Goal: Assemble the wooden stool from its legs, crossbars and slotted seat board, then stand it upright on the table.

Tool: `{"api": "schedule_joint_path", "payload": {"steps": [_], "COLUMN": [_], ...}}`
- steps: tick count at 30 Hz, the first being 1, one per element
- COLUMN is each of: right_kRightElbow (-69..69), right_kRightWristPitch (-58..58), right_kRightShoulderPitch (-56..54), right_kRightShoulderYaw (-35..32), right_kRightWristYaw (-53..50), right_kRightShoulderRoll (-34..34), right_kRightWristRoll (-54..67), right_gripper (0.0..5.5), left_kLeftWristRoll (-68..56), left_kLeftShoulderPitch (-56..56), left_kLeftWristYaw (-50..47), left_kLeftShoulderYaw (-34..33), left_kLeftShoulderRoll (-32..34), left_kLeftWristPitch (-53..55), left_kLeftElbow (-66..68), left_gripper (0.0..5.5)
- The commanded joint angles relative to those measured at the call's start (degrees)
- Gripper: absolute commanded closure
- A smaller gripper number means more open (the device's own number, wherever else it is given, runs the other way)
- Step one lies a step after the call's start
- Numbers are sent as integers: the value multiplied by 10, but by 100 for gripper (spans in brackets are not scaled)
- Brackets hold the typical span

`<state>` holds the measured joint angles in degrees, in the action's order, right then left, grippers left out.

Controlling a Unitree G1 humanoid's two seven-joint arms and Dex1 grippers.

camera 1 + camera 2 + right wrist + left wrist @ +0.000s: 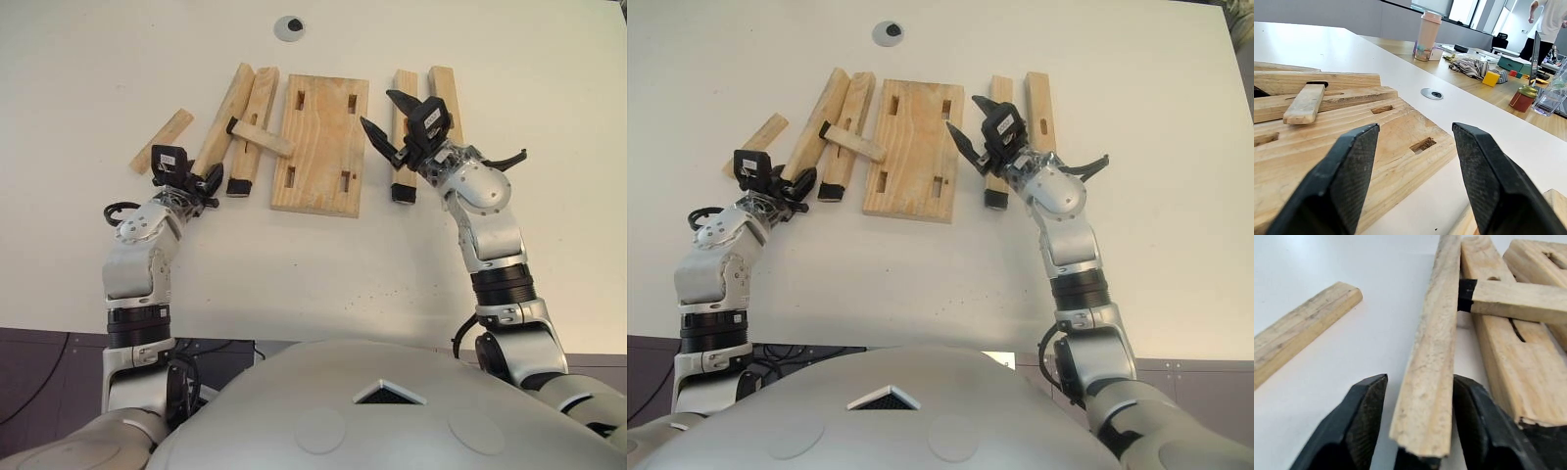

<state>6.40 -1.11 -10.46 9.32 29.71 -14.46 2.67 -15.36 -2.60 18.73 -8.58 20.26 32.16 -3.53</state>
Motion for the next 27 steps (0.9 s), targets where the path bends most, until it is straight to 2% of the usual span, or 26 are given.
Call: {"api": "schedule_joint_path", "payload": {"steps": [1, 5, 12, 15, 16, 18, 22, 27], "right_kRightElbow": [1, 4, 7, 1, -10, -81, -152, -180], "right_kRightWristPitch": [-1, -3, -3, 17, 37, 146, 304, 458], "right_kRightShoulderPitch": [-4, -4, -6, -11, -12, -7, -33, -69], "right_kRightShoulderYaw": [1, 0, -5, -20, -29, -60, -108, -157], "right_kRightWristYaw": [2, 1, -2, 1, 7, 5, -73, -147], "right_kRightShoulderRoll": [-6, -6, -7, 3, 12, 63, 147, 150], "right_kRightWristRoll": [-7, -10, -10, 17, 43, 181, 374, 532], "right_gripper": [275, 275, 275, 275, 275, 275, 275, 275], "left_kLeftWristRoll": [-17, -36, -77, -137, -149, -156, -147, -101], "left_kLeftShoulderPitch": [10, 13, 17, 43, 51, 66, 77, 74], "left_kLeftWristYaw": [15, 26, 32, 24, 18, 1, -14, 0], "left_kLeftShoulderYaw": [-14, -25, -55, -78, -81, -77, -54, -20], "left_kLeftShoulderRoll": [-5, -15, -37, -59, -64, -75, -88, -71], "left_kLeftWristPitch": [-16, -40, -53, -28, -22, -21, -28, -71], "left_kLeftElbow": [-3, -11, -13, -41, -50, -67, -91, -102], "left_gripper": [379, 450, 451, 451, 451, 451, 451, 451]}}
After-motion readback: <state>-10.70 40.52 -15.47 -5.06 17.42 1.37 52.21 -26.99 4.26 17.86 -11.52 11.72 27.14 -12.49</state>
